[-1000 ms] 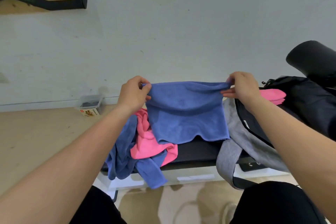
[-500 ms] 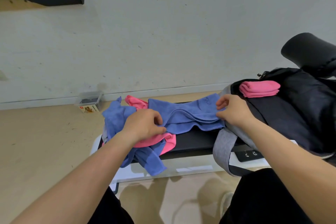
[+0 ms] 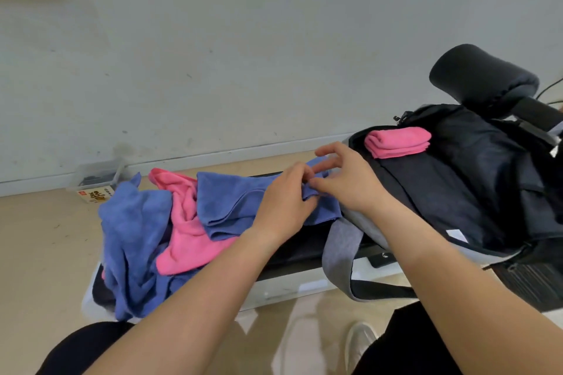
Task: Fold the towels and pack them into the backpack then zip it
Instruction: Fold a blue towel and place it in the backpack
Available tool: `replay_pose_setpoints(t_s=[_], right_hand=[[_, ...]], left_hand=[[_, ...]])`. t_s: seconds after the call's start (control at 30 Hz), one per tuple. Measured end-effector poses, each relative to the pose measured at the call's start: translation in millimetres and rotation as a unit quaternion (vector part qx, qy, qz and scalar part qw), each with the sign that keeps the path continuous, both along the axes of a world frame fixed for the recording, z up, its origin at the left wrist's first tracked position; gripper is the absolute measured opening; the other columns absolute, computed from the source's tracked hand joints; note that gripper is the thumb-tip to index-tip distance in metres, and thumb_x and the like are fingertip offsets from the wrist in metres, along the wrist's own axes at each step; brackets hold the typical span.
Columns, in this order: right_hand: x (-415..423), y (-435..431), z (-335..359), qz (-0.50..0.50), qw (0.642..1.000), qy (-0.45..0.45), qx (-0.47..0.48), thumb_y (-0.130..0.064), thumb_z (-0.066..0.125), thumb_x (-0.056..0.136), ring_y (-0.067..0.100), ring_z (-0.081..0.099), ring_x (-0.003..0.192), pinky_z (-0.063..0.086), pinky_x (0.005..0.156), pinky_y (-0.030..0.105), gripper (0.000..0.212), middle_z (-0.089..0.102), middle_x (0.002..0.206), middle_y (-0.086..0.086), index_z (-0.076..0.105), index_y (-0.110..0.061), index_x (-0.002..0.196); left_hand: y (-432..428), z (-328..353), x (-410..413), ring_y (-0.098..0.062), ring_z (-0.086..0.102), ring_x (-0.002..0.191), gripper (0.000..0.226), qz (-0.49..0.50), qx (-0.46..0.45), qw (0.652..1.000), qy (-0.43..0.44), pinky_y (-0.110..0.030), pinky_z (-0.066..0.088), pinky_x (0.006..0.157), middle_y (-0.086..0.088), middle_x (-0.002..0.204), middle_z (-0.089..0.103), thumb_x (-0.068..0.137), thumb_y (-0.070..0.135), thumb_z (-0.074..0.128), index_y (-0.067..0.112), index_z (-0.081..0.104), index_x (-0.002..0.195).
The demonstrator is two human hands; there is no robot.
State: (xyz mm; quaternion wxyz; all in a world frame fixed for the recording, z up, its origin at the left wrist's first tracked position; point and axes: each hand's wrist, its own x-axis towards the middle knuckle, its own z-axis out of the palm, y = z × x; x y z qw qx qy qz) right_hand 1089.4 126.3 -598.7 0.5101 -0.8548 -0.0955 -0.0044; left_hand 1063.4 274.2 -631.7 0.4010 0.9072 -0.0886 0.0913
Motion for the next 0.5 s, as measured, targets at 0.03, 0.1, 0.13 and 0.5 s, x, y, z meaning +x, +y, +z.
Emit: replay_pose_setpoints(t_s=[0.03, 0.1, 0.13, 0.5], right_hand=[[-2.1, -1.1, -2.0, -0.009, 0.998, 0.017, 0.061, -0.016, 0.076, 0.082, 0.013, 0.069, 0.073, 0.058, 0.064, 0.031, 0.038, 0.070, 0.099, -0.002, 0.059, -0.023, 0.115], [-7.8, -7.6, -5.6, -0.040, 0.993, 0.018, 0.109, -0.014, 0.060, 0.092, 0.011, 0.067, 0.066, 0.055, 0.059, 0.026, 0.023, 0.067, 0.102, 0.000, 0.060, -0.023, 0.113], [-8.0, -14.0, -7.6, -0.056, 0.996, -0.013, 0.067, -0.012, 0.054, 0.094, 0.009, 0.066, 0.064, 0.053, 0.059, 0.022, 0.022, 0.067, 0.100, -0.003, 0.061, -0.025, 0.110], [-16.1, -30.3, -25.6, 0.080, 0.914, -0.077, -0.391, -0.028, 0.070, 0.073, 0.019, 0.056, 0.093, 0.052, 0.075, 0.039, 0.030, 0.055, 0.097, -0.006, 0.067, -0.029, 0.102]], left_hand=[[1.0, -2.5, 2.8, -0.012, 0.059, 0.081, 0.018, 0.000, -0.005, 1.000, -0.007, -0.039, 0.050, 0.071, 0.009, 0.090, 0.064, 0.085, 0.014, 0.064, 0.025, 0.054, 0.096], [3.3, -6.3, 6.6, -0.011, 0.062, 0.080, 0.013, -0.001, -0.016, 1.000, -0.010, -0.037, 0.051, 0.073, 0.011, 0.090, 0.068, 0.089, 0.017, 0.063, 0.028, 0.059, 0.096], [3.9, -7.7, 8.0, -0.010, 0.063, 0.081, 0.010, 0.004, -0.024, 1.000, -0.012, -0.036, 0.051, 0.073, 0.012, 0.091, 0.069, 0.090, 0.021, 0.064, 0.029, 0.060, 0.096], [7.5, -31.1, 13.6, -0.010, 0.066, 0.086, 0.004, 0.056, -0.064, 0.995, 0.045, -0.034, 0.053, 0.079, 0.010, 0.086, 0.071, 0.093, 0.030, 0.061, 0.032, 0.062, 0.090]])
